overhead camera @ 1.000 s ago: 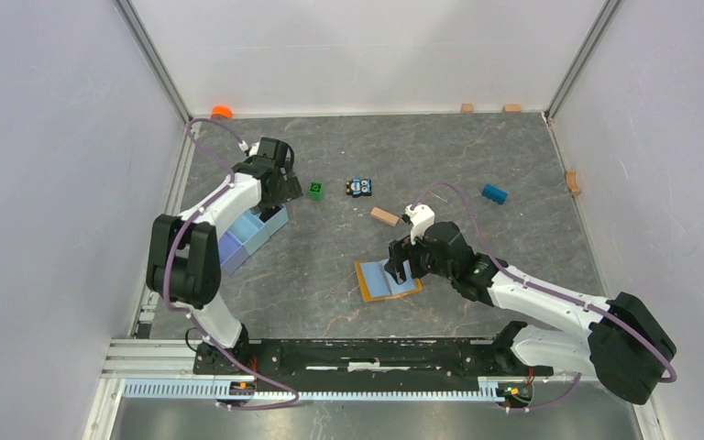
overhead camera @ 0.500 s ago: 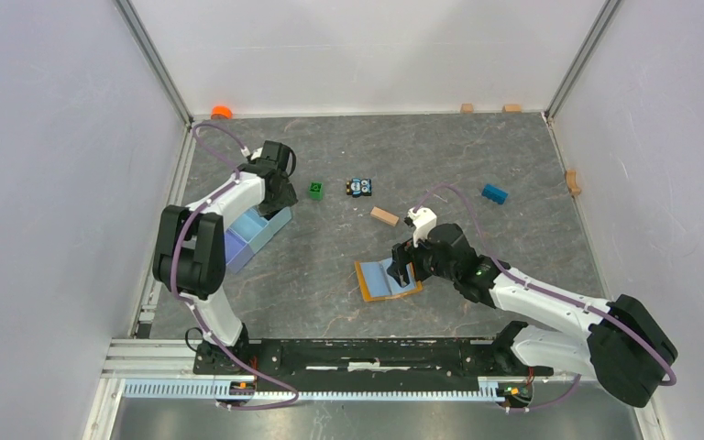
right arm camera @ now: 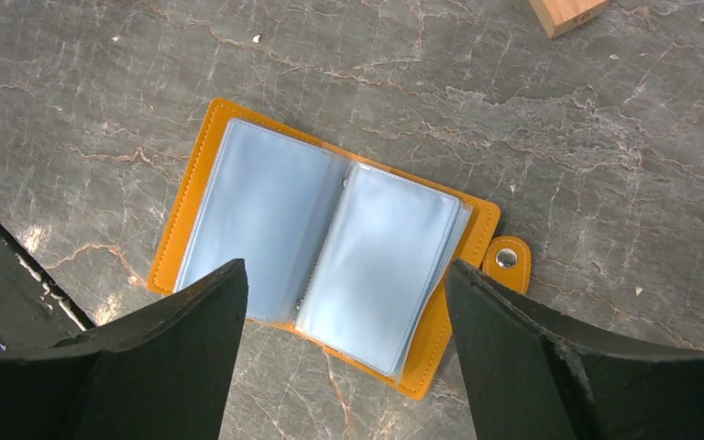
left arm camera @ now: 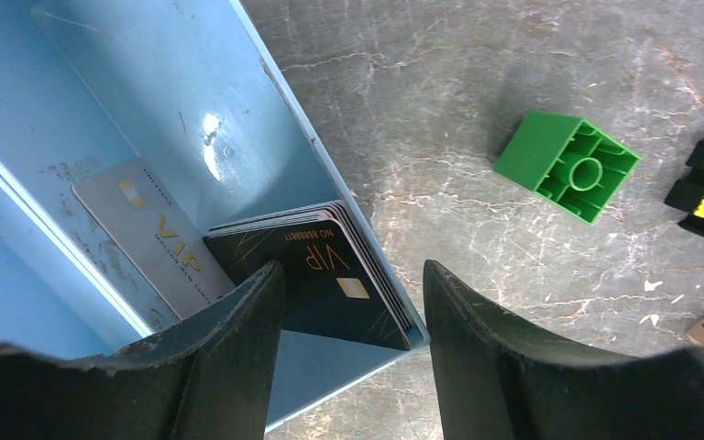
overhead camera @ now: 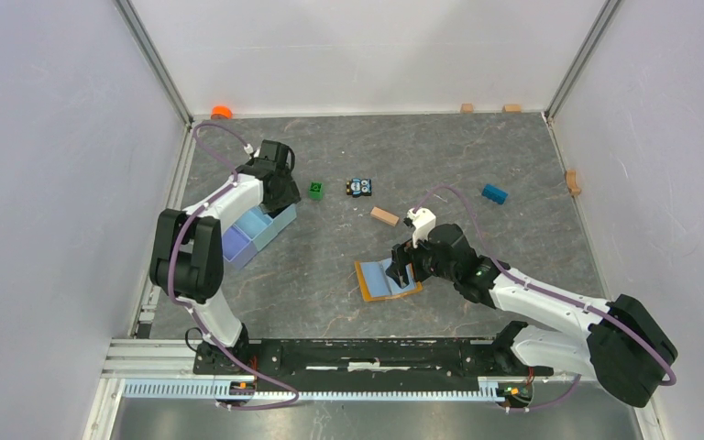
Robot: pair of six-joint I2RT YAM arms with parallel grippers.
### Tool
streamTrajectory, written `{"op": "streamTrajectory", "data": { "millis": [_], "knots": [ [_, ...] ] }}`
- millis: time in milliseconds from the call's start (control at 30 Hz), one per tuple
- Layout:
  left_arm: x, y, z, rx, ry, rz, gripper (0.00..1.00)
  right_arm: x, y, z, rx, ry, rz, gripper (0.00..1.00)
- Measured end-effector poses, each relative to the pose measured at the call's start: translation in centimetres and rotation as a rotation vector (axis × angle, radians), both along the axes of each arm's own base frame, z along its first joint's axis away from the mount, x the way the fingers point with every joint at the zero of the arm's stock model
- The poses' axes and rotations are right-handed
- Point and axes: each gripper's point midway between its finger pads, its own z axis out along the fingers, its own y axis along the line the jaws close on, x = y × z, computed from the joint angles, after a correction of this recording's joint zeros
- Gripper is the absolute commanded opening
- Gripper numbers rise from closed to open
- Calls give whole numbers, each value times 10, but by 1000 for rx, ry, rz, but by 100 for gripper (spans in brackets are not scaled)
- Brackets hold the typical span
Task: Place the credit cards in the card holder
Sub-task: Pick up the credit card from the storage box.
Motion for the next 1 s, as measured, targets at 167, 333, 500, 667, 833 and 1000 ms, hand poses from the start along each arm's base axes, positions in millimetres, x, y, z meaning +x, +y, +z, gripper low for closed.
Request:
{"op": "streamTrajectory", "data": {
  "millis": [167,333,500,667,833,1000],
  "knots": [
    [4,-6,3,-22,-18,-30,60,0,0,0,2,2,-2,83],
    [5,-8,4,-20,-26,-42,60,-1,1,-1,2,6,1,83],
    [7,-11,8,-25,-41,-53,60,-2,1,-2,0,12,6,82],
    [7,-15,16,-42,-61,-66,54,-3,1,-4,-1,18,10,82],
    [7,-17,20,-46,-70,-74,44,-3,2,-4,0,20,13,82],
    [6,-16,23,-42,-73,-75,33,-3,2,-4,0,20,13,82]
  ]
}}
